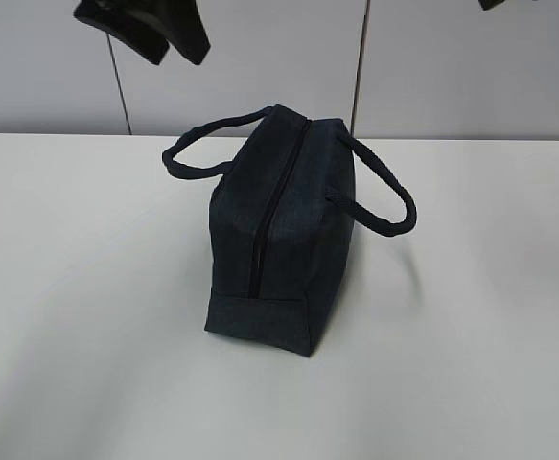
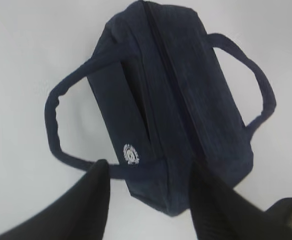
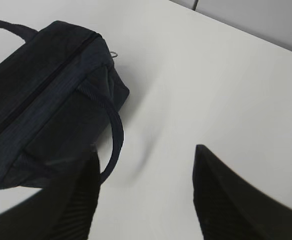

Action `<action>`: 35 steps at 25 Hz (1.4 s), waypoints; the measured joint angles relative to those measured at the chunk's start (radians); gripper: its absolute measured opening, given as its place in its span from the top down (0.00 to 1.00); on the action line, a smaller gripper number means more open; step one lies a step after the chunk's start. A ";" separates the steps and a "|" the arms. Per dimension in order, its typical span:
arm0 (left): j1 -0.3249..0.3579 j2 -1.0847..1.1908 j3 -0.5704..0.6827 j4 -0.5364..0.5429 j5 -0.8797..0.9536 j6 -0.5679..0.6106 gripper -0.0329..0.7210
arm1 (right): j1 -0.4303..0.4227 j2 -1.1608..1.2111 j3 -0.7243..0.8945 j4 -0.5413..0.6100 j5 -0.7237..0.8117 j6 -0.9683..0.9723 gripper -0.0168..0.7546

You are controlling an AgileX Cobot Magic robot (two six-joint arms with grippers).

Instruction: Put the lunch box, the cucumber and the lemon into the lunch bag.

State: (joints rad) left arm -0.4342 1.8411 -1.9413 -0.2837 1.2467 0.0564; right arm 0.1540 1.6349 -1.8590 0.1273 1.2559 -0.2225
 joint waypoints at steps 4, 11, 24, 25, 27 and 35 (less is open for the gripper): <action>-0.001 -0.152 0.090 0.002 0.002 0.000 0.50 | 0.000 -0.122 0.091 -0.005 0.002 0.000 0.41; -0.001 -0.360 0.203 0.007 0.006 0.000 0.52 | 0.000 -0.318 0.261 -0.006 0.002 0.000 0.41; -0.001 -0.685 0.520 0.040 0.015 0.000 0.53 | 0.000 -0.718 0.590 -0.012 0.005 0.000 0.41; -0.001 -0.705 0.535 0.040 0.015 0.000 0.53 | 0.000 -0.743 0.610 -0.012 0.005 0.000 0.41; -0.001 -0.742 0.565 0.033 0.015 0.000 0.54 | 0.000 -0.806 0.647 -0.012 0.006 0.000 0.41; -0.001 -0.896 0.653 0.011 0.016 0.000 0.63 | 0.000 -1.040 0.795 -0.011 0.010 0.036 0.41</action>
State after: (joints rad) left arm -0.4351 0.9453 -1.2883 -0.2725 1.2625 0.0564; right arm 0.1540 0.5948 -1.0640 0.1168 1.2659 -0.1864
